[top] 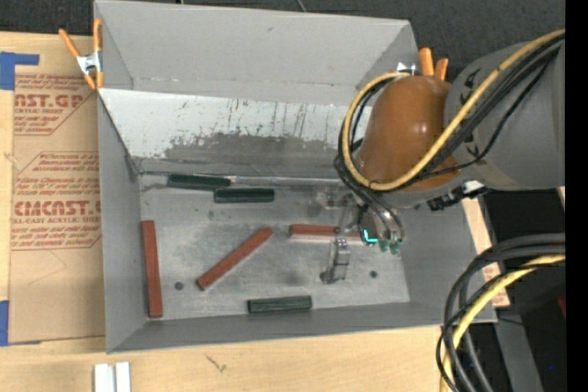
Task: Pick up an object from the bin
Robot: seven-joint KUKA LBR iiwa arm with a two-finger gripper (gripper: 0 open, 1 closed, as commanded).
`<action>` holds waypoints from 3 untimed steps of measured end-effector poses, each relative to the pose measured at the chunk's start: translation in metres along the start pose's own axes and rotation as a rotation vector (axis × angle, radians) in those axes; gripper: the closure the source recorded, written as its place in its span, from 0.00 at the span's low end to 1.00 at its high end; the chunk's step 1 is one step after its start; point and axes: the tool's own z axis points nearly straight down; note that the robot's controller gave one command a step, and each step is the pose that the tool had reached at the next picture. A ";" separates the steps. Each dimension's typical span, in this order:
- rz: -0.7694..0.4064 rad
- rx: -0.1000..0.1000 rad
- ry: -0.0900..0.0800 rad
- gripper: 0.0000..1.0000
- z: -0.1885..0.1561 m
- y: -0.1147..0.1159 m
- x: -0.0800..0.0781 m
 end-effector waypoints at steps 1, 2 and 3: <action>0.000 0.000 -0.008 0.00 -0.004 0.000 -0.002; 0.045 -0.001 -0.015 0.00 0.054 -0.048 -0.036; 0.078 -0.001 -0.014 0.00 0.086 -0.069 -0.043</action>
Offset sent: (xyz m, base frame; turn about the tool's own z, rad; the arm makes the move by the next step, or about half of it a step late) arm 0.0375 -0.0557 -0.0641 0.0536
